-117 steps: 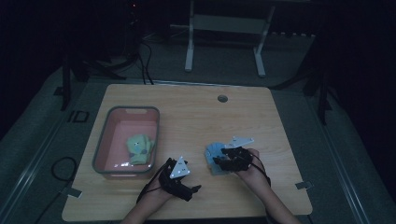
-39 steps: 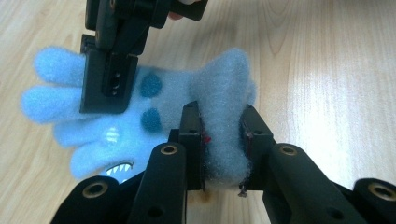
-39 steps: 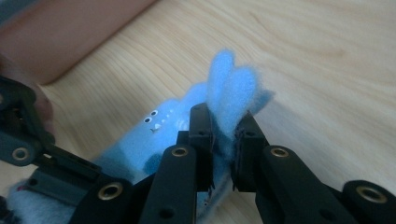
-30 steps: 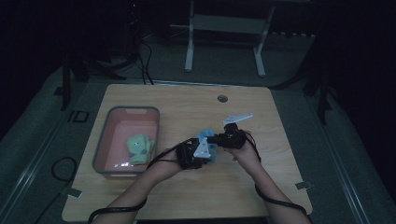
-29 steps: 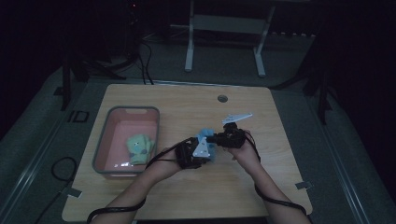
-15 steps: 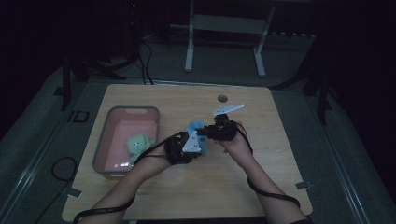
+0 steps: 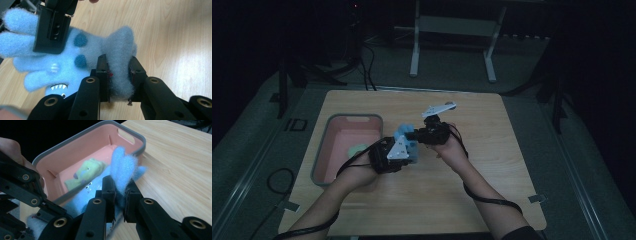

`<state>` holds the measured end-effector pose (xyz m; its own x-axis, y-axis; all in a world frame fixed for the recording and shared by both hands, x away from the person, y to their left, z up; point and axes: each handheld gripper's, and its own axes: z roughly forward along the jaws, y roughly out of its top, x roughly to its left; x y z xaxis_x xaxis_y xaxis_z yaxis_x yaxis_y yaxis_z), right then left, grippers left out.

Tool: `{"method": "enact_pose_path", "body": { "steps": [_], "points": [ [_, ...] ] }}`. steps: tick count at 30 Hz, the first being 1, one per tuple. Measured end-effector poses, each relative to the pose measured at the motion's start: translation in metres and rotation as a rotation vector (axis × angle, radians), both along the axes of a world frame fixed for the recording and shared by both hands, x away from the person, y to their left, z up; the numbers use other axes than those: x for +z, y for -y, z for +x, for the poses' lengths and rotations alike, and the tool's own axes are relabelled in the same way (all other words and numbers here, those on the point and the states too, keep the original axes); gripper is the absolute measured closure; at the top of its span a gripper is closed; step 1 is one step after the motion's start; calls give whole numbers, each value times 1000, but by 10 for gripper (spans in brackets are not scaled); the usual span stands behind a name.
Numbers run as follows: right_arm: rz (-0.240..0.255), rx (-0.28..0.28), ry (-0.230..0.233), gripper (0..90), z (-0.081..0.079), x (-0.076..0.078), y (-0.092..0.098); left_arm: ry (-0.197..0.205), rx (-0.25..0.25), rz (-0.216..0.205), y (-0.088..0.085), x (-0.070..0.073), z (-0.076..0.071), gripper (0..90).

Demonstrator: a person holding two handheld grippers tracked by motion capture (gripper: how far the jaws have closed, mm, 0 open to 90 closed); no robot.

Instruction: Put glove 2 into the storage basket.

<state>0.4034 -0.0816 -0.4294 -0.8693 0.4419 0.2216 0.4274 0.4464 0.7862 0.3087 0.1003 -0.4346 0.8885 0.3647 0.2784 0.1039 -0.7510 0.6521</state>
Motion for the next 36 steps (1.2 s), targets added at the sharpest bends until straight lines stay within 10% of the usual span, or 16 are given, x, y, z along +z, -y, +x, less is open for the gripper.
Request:
{"method": "enact_pose_path", "body": {
  "steps": [36],
  "points": [
    [-25, 153, 9, 822, -3, 5, -126, -20, 169, 24, -102, -1, -25, 762]
  ]
}}
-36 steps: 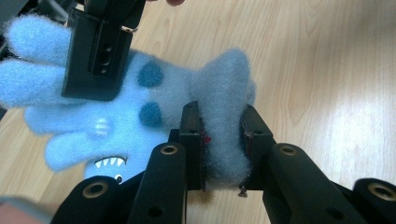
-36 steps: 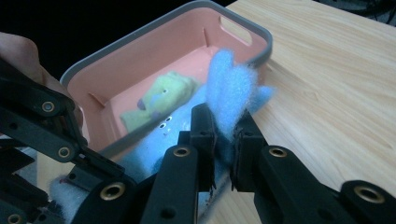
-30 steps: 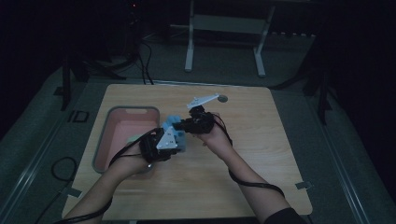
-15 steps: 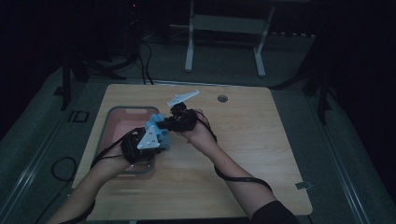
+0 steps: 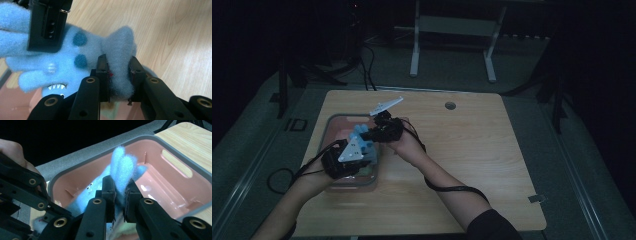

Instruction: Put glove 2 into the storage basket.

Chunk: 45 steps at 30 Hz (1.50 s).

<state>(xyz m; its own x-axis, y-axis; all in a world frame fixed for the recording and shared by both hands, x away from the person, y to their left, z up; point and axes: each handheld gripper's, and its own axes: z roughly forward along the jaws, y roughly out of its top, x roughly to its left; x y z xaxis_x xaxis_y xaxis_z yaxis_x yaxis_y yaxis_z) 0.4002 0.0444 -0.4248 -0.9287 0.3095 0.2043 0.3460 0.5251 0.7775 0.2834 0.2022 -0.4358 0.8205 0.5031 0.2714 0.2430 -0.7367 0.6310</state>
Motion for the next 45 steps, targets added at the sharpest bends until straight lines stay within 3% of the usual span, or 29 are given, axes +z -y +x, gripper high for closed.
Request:
{"method": "enact_pose_path", "body": {
  "steps": [8, 13, 15, 18, 26, 32, 36, 39, 42, 45],
  "points": [
    [-31, 4, -2, 822, -1, -17, -19, -42, 25, 4, -10, -17, 1, 762],
    [-54, -4, -31, 822, 2, -34, -24, -85, 35, 1, -13, -31, 6, 762],
    [-64, -5, -37, 822, 3, -41, -25, -103, 42, 29, -12, -38, 8, 762],
    [-95, -8, -40, 822, 3, -50, -27, -130, 42, 29, -12, -46, 12, 762],
    [-143, -25, -47, 819, 9, -63, -31, -141, 45, 64, -9, -54, 17, 759],
    [-165, -22, -67, 796, 12, -69, -35, -198, 55, 72, -7, -56, 23, 735],
    [-175, -15, -61, 723, 11, -68, -38, -201, 65, 69, -7, -56, 23, 659],
    [-158, -25, -78, 603, 13, -67, -36, -185, 87, 57, -8, -55, 22, 566],
    [-137, -30, -59, 484, 12, -61, -33, -159, 125, 41, -9, -52, 19, 437],
    [-122, -39, -45, 423, 13, -54, -29, -146, 182, 20, -12, -46, 18, 287]
  ]
}}
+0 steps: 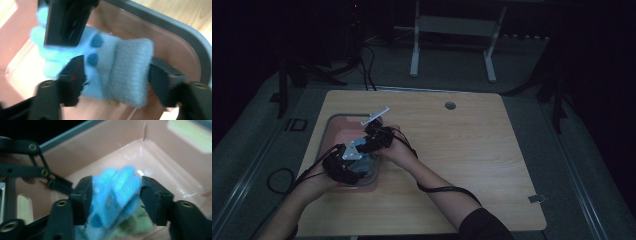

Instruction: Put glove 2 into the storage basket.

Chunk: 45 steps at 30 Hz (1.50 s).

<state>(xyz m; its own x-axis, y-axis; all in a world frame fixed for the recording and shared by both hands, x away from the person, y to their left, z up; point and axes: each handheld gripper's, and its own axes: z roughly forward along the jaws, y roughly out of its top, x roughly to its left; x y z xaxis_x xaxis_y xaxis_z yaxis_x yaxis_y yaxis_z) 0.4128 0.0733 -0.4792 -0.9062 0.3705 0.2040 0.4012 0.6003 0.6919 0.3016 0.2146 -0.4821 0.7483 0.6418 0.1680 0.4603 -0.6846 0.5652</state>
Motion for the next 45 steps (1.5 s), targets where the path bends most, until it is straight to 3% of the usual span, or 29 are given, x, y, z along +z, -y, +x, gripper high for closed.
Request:
{"method": "enact_pose_path", "body": {
  "steps": [3, 5, 6, 9, 11, 19, 25, 28, 32, 45],
  "points": [
    [24, -5, 22, 367, -2, 10, 6, 5, 18, -42, -4, 8, -1, 169],
    [36, -14, 21, 322, -2, 17, 10, 21, 38, -59, -6, 13, -2, 145],
    [52, -7, 20, 283, -2, 20, 12, 28, 43, -54, -5, 15, -3, 136],
    [80, 27, 12, 200, -5, 26, 22, 30, 49, -93, -3, 19, -3, 85],
    [95, 29, 9, 200, -6, 29, 30, 51, 41, -106, 1, 20, -4, 60],
    [105, 42, 27, 182, -10, 28, 65, 66, 3, -162, 22, 22, -6, 35],
    [94, 39, 23, 153, -14, 24, 91, 79, -21, -240, 39, 26, -9, 35],
    [99, 38, 30, 145, -16, 22, 105, 82, -53, -241, 52, 25, -12, 35],
    [62, 36, 51, 142, -19, 17, 121, 86, -90, -235, 64, 24, -13, 35],
    [70, 18, 40, 141, -24, 3, 157, 68, -165, -279, 99, 21, -16, 35]
  ]
}}
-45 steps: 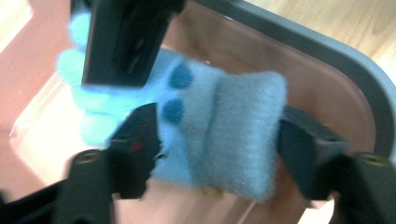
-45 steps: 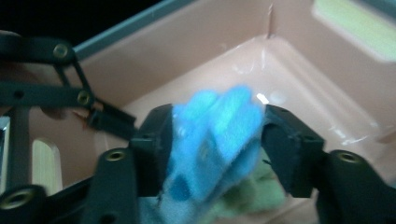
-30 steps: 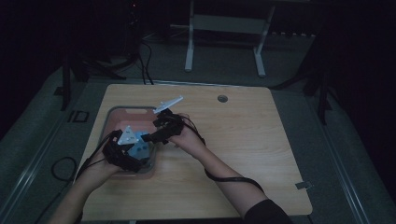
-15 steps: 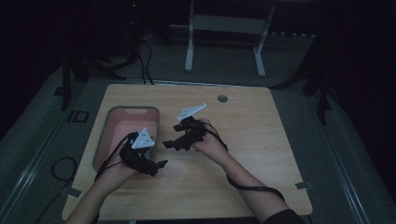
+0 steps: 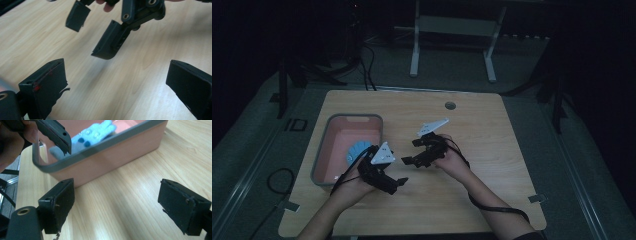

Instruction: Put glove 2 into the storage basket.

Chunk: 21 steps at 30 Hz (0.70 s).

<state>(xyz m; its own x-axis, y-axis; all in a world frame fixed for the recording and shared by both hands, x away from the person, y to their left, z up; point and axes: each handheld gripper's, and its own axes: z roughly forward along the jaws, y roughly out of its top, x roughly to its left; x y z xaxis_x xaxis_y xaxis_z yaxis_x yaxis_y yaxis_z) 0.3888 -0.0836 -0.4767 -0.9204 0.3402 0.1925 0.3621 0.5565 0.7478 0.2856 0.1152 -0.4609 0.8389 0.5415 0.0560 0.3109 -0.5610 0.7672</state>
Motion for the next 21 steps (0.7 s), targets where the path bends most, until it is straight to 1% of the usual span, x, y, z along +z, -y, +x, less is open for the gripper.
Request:
{"method": "enact_pose_path", "body": {
  "steps": [3, 4, 7, 10, 12, 14, 18, 21],
  "points": [
    [-6, -3, 7, 141, -4, -2, 8, -7, -33, -13, 11, -3, -2, 35],
    [-8, -3, 8, 141, -7, -3, 13, -6, -36, -14, 13, -4, -3, 35],
    [-11, -5, 5, 141, -9, -5, 19, -12, -58, -19, 21, -7, -4, 35],
    [-19, -12, 9, 141, -13, -9, 27, -18, -80, -21, 28, -11, -7, 35],
    [-23, -17, 4, 141, -14, -12, 32, -24, -98, -14, 33, -14, -7, 35],
    [-27, -24, -1, 141, -15, -15, 37, -34, -107, -14, 37, -17, -7, 35],
    [-36, -34, -4, 142, -17, -22, 46, -33, -129, -28, 43, -21, -7, 35],
    [-40, -40, -15, 141, -19, -27, 53, -36, -140, -40, 47, -24, -7, 35]
  ]
}}
